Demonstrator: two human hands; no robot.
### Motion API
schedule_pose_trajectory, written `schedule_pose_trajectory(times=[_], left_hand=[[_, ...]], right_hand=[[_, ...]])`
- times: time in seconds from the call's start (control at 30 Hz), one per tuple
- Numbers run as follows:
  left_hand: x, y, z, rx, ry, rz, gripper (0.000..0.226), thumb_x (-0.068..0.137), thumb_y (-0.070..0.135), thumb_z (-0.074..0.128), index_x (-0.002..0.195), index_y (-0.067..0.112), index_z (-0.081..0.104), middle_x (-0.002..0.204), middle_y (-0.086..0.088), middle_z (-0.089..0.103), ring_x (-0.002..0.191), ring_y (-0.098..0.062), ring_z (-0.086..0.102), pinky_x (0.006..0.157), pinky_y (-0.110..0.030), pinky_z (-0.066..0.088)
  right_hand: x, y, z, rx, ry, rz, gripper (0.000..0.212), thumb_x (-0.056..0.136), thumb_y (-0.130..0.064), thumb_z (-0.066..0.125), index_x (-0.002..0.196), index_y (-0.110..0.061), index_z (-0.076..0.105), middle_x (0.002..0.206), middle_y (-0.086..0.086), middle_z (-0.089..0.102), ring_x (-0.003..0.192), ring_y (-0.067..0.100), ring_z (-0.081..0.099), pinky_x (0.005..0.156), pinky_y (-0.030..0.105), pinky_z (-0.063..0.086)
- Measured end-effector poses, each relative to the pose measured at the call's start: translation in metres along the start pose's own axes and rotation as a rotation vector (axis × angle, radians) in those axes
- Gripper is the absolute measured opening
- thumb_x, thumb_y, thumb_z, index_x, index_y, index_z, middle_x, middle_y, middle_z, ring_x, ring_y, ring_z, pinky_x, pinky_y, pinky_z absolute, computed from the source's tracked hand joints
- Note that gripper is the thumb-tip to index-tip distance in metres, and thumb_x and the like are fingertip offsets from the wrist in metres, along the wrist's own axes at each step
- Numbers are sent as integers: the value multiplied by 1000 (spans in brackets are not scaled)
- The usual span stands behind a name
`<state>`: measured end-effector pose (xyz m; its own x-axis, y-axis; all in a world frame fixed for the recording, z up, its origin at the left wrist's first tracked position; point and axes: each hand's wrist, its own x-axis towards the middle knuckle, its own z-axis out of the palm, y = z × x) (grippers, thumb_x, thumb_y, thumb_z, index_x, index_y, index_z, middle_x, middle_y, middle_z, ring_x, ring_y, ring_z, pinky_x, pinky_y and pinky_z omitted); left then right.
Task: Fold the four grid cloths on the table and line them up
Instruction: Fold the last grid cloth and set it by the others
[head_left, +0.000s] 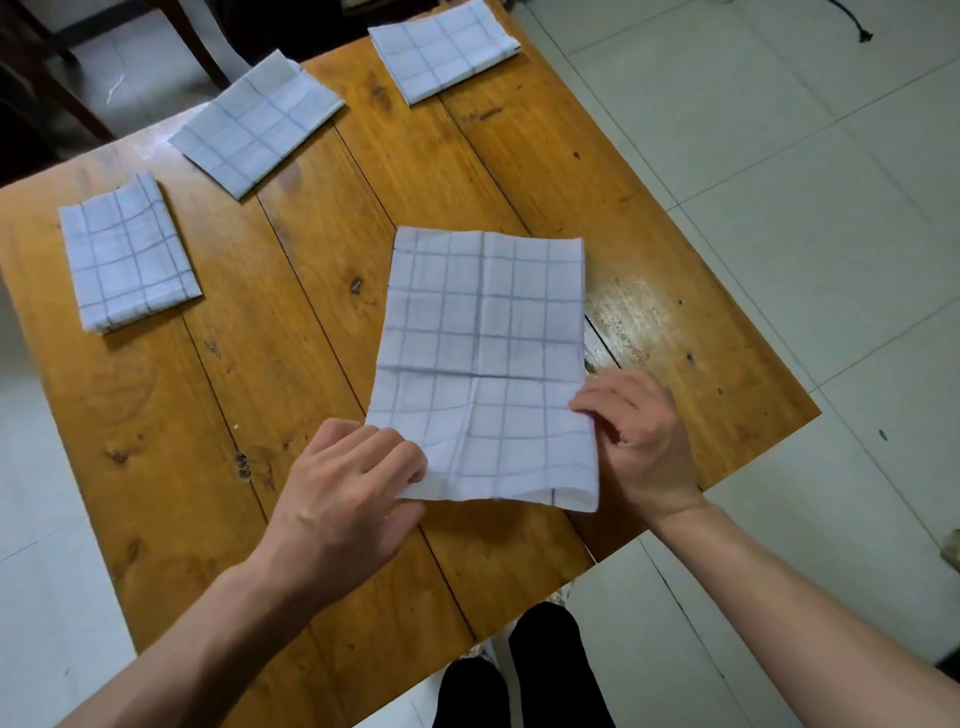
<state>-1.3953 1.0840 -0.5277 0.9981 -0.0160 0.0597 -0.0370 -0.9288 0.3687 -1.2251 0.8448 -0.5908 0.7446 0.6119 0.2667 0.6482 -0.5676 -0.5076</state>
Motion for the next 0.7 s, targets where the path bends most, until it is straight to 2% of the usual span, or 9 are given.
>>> schedule_pose_trajectory(times=[0.13, 0.27, 0.43, 0.53, 0.63, 0.7], left_hand=[[-4, 12, 9, -51, 41, 8, 5, 78, 16, 66, 81, 16, 62, 79, 2, 63, 71, -17, 58, 71, -32, 46], [-9, 12, 19, -65, 59, 28, 11, 76, 9, 71, 80, 15, 63, 79, 3, 62, 71, -19, 58, 70, -34, 46], [-13, 9, 21, -77, 131, 76, 10, 74, 5, 74, 77, 11, 67, 82, -1, 66, 73, -20, 59, 68, -33, 45], [-15, 5, 22, -74, 152, 103, 7, 76, 5, 73, 75, 11, 68, 83, -2, 67, 74, -21, 61, 68, -33, 46], [-19, 0, 21, -59, 152, 119, 5, 81, 11, 69, 77, 11, 69, 85, -2, 68, 78, -20, 62, 68, -34, 48], [-21, -7, 20, -45, 145, 109, 5, 80, 15, 71, 81, 11, 71, 90, -2, 70, 84, -21, 63, 71, -35, 49]], right_hand=[[-13, 13, -8, -8, -70, 80, 23, 78, -3, 78, 99, -11, 73, 101, 1, 69, 100, 19, 57, 90, 29, 42], [-11, 17, -6, -20, -199, 30, 37, 80, -6, 75, 115, -11, 68, 116, 1, 65, 113, 20, 55, 94, 38, 45], [2, 22, 3, -17, -224, -15, 30, 83, -9, 73, 112, -11, 69, 113, 3, 66, 109, 23, 57, 85, 44, 49], [5, 22, 8, -28, -190, -28, 29, 79, -3, 76, 107, -9, 71, 107, 5, 69, 104, 26, 59, 81, 42, 48], [5, 23, 12, -13, -191, -18, 32, 75, 3, 75, 105, -8, 72, 105, 5, 70, 103, 27, 60, 84, 38, 45], [5, 23, 13, 7, -194, -6, 29, 78, -2, 73, 105, -9, 72, 106, 4, 71, 104, 26, 61, 87, 38, 44]])
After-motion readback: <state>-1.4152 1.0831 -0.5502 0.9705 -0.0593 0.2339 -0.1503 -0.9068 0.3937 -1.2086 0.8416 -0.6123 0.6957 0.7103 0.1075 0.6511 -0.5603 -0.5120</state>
